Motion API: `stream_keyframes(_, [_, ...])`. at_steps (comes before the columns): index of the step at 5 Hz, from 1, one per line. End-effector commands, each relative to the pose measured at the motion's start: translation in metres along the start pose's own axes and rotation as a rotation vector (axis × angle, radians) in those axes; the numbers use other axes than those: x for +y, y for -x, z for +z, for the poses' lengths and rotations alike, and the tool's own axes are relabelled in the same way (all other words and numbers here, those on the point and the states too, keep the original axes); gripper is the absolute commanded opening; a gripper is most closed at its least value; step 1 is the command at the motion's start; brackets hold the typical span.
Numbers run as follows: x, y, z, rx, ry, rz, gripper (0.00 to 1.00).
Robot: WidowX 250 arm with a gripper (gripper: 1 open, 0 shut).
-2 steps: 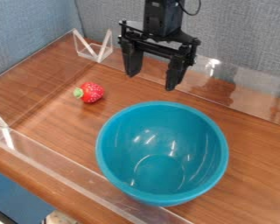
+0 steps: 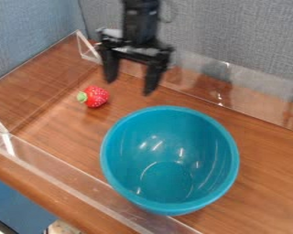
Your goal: Put the strawberry in the blue bowl
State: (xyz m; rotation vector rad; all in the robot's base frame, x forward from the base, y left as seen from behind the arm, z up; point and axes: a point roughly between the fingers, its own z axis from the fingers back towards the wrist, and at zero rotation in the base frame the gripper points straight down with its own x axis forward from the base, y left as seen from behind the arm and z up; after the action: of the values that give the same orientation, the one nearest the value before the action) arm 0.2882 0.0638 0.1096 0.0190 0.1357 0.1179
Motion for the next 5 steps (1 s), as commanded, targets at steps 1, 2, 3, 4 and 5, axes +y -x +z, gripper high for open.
stream_keyframes(1, [0.038, -0.014, 0.007, -0.062, -0.028, 0.062, 1.0])
stream_keyframes(2, [0.059, -0.023, -0.004, -0.056, -0.041, 0.142, 1.0])
stream_keyframes(3, [0.062, -0.032, -0.016, -0.039, -0.041, 0.214, 1.0])
stream_keyframes(4, [0.063, -0.039, -0.026, -0.025, -0.036, 0.28, 1.0])
stream_keyframes(5, [0.063, -0.041, -0.043, -0.018, -0.044, 0.238, 1.0])
